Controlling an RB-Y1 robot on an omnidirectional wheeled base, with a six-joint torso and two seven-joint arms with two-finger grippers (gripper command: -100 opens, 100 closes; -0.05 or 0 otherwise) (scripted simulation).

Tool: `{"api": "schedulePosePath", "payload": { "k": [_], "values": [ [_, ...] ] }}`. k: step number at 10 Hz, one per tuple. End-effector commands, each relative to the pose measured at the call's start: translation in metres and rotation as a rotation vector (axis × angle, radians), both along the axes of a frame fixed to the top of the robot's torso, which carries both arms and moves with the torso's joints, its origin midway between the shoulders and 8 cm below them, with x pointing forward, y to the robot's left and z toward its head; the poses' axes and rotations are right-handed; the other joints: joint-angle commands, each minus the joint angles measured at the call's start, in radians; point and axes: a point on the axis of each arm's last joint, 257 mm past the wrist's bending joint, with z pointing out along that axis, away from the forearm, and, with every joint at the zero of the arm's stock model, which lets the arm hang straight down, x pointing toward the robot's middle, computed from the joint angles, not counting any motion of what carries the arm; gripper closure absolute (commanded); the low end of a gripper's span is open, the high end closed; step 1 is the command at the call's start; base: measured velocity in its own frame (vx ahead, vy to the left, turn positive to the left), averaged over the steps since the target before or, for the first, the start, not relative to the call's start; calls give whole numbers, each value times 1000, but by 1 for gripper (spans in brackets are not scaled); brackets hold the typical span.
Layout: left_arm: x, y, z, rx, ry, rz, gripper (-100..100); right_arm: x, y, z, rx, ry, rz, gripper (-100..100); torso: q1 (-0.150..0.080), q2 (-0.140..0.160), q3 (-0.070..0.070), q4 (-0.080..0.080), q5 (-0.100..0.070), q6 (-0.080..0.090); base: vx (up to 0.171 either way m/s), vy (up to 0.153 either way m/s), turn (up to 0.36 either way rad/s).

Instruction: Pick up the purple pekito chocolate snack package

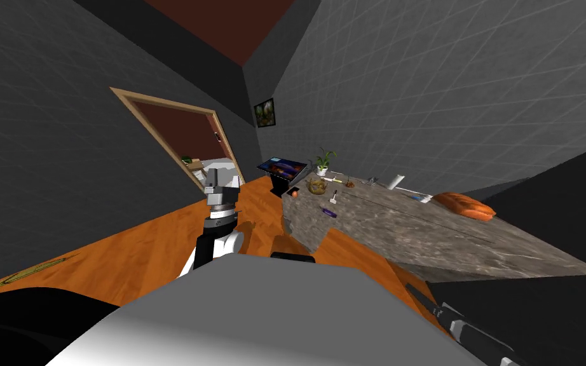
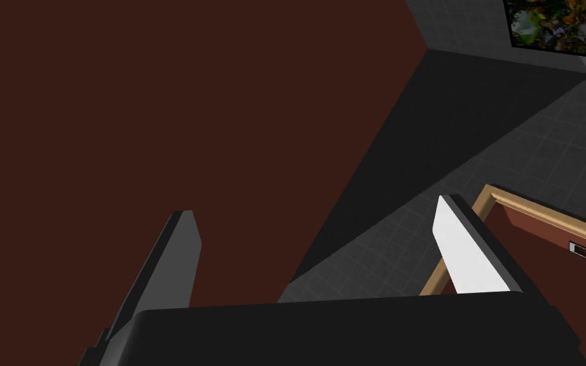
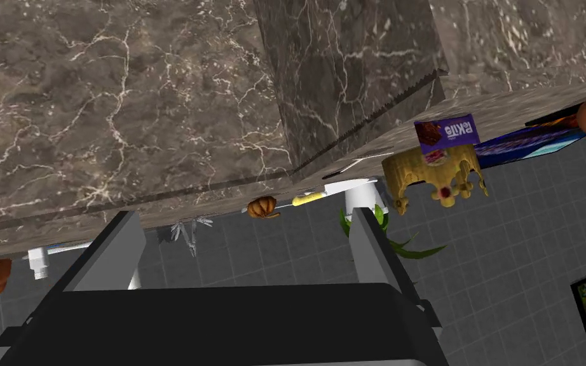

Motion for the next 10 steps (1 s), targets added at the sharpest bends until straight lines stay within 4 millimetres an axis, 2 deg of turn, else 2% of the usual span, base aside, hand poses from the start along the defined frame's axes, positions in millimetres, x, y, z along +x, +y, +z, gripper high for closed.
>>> {"api": "schedulePosePath", "payload": {
  "k": [1, 3, 4, 5, 7, 9, 10],
  "values": [
    [0, 0, 0, 0, 0, 0, 0, -15, -9, -5, -31, 59, 16, -100, 0, 0, 0, 0, 0, 0, 47, -7, 240],
    [0, 0, 0, 0, 0, 0, 0, -45, -22, -13, -111, 183, 81, -100, 1, 0, 0, 0, 0, 0, 73, 6, 408],
    [0, 0, 0, 0, 0, 0, 0, -52, -22, -14, -110, 199, 81, -100, 1, -2, -1, -1, 0, 0, 68, 0, 277],
    [0, 0, 0, 0, 0, 0, 0, -69, -26, -17, -143, 265, 117, -100, 2, -1, -1, 0, 0, 1, 66, 12, 397],
    [0, 0, 0, 0, 0, 0, 0, -86, -29, -20, -170, 327, 155, -100, 3, -3, -2, -1, 1, 1, 79, 17, 342],
    [0, 0, 0, 0, 0, 0, 0, -112, -32, -26, -213, 431, 237, -100, 4, -3, -2, -1, 1, 1, 112, 34, 413],
    [0, 0, 0, 0, 0, 0, 0, -117, -32, -26, -211, 440, 234, -100, 5, -6, -3, -1, 1, 1, 92, 11, 247]
  ]
}}
